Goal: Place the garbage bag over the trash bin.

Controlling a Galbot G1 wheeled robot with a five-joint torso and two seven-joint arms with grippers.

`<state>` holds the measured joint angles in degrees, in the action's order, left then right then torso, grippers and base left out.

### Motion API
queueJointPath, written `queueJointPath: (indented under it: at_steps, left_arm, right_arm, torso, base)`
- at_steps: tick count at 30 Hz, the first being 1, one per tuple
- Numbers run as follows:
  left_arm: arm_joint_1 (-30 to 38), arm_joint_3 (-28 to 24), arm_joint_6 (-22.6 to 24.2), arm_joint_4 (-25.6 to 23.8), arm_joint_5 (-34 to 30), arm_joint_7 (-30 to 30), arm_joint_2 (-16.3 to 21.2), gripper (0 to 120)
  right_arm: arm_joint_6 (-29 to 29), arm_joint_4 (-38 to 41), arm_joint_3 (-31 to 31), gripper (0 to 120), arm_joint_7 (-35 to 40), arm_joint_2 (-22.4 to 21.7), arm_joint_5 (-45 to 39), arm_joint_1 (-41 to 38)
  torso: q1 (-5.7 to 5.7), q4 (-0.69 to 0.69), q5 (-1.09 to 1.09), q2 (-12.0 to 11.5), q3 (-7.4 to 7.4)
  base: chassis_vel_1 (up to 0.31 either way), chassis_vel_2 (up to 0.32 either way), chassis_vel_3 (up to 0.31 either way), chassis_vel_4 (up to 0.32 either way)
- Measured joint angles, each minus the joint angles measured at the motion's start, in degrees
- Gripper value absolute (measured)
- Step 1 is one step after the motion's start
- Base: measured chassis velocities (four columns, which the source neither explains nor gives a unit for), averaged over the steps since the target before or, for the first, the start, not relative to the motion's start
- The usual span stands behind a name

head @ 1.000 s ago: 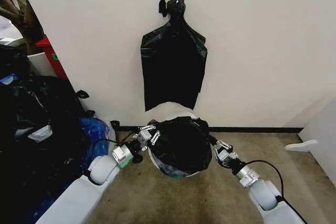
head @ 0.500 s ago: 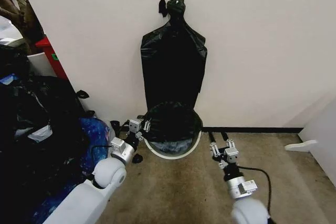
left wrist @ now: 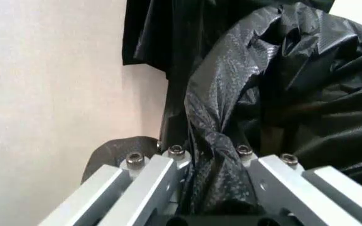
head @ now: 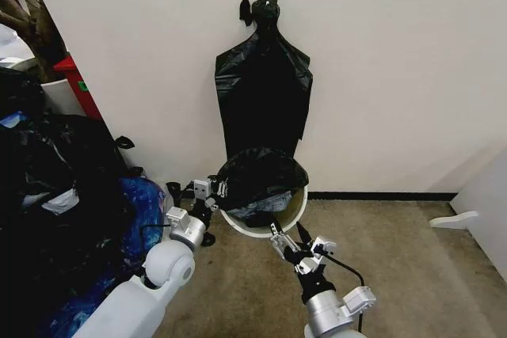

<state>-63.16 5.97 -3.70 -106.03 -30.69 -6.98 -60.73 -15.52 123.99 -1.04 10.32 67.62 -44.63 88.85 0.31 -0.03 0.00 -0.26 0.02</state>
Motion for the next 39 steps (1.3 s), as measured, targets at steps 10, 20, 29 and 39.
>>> queueJointPath:
  at_steps: [10,20,29,39]
  left_arm:
    - [0.1,-0.4,-0.3,0.1,0.8,0.2,0.0,4]
    - [0.3,-0.5,-0.3,0.0,0.8,0.3,0.2,4]
    - [0.3,-0.6,-0.3,0.1,1.0,0.3,-0.1,4]
    - [-0.1,-0.3,-0.3,-0.2,1.4,0.4,-0.3,4]
  right_arm:
    - [-2.3,-2.4,0.1,65,-4.1,0.8,-0.3,-0.4]
    - [-2.2,-4.0,-0.9,36,-3.5,1.1,0.1,-1.0]
    - [-2.7,-5.4,-1.9,7,-4.1,1.3,1.4,-1.1]
    - [-5.2,-6.7,-2.9,0,-3.6,1.9,0.6,-0.5]
  torso:
    - [0.01,-0.01,0.00,0.0,0.00]
    - [0.01,-0.01,0.01,0.0,0.00]
    - [0.01,-0.01,0.01,0.0,0.00]
    - [0.01,0.00,0.01,0.0,0.00]
  base:
    - [0.000,0.000,0.000,0.000]
    - [0.000,0.000,0.000,0.000]
    - [0.000,0.000,0.000,0.000]
    - [0.000,0.000,0.000,0.000]
